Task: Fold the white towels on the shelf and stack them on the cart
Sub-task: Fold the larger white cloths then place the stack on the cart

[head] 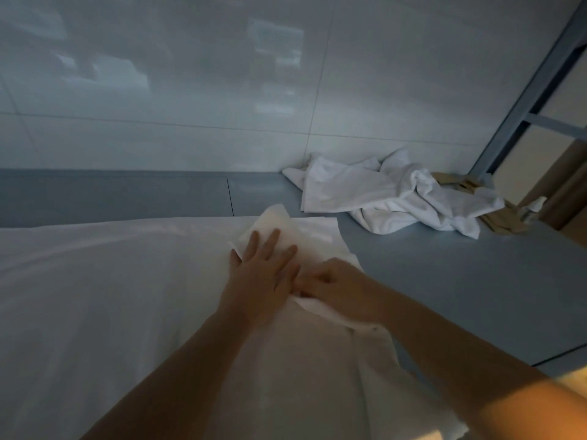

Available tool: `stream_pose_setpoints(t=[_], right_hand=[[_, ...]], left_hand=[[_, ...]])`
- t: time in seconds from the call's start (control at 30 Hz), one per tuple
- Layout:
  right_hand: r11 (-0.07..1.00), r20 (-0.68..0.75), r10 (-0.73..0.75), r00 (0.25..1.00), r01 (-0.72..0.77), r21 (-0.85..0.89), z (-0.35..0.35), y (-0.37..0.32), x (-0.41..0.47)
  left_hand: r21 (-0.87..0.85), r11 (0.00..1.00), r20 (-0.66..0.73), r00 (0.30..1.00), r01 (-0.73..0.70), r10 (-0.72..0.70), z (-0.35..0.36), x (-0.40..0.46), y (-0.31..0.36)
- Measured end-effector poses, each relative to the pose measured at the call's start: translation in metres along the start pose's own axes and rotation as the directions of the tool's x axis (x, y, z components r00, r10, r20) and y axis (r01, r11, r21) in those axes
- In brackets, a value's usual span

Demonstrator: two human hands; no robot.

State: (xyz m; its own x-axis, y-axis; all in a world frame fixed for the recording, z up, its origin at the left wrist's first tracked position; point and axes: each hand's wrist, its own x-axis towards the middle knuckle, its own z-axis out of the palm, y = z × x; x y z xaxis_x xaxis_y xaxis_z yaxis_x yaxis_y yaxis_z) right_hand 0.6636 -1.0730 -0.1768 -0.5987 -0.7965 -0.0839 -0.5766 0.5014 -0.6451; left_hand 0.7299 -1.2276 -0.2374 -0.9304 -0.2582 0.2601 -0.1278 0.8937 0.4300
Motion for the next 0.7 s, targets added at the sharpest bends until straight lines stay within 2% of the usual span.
stream_pose_setpoints(t=[0.03,0.07,0.13,0.2,0.27,0.4,0.5,0.63,0.7], right_hand=[[0.993,-0.095,0.097,0.991,-0.09,0.077,-0.014,0.009,0.003],[0.984,-0.228,0.176,0.958,-0.169,0.05,-0.029,0.021,0.007],[0.919,-0.423,0.292,0.858,-0.374,-0.124,-0.047,0.045,0.016],[0.84,-0.394,0.428,0.813,-0.519,-0.159,-0.045,0.057,0.025],[0.81,-0.321,0.508,0.799,-0.57,-0.139,-0.031,0.06,0.038],[0.843,-0.323,0.387,0.863,-0.474,-0.256,-0.015,0.052,0.058],[0.847,-0.439,0.304,0.845,-0.451,-0.281,-0.019,0.053,0.061],[0.804,-0.458,0.281,0.843,-0.468,-0.368,-0.022,0.053,0.052],[0.823,-0.524,0.133,0.841,-0.388,-0.414,-0.03,0.051,0.041]], left_hand=[[0.105,0.994,0.044,0.999,0.009,-0.014,0.004,0.002,-0.002],[0.176,0.984,0.072,0.997,0.004,-0.017,0.007,0.004,-0.002],[0.236,0.972,0.104,0.994,-0.004,-0.022,0.011,0.006,-0.002],[0.254,0.967,0.116,0.993,-0.006,-0.024,0.013,0.007,-0.002],[0.262,0.965,0.118,0.993,-0.014,-0.017,0.014,0.007,-0.002],[0.227,0.974,0.119,0.993,-0.012,-0.015,0.012,0.006,-0.003],[0.153,0.988,0.086,0.996,-0.008,-0.005,0.009,0.005,-0.001],[0.069,0.995,-0.049,0.996,0.078,-0.075,0.007,0.006,0.001],[0.081,0.993,-0.016,0.997,0.08,-0.079,0.008,0.006,0.002]])
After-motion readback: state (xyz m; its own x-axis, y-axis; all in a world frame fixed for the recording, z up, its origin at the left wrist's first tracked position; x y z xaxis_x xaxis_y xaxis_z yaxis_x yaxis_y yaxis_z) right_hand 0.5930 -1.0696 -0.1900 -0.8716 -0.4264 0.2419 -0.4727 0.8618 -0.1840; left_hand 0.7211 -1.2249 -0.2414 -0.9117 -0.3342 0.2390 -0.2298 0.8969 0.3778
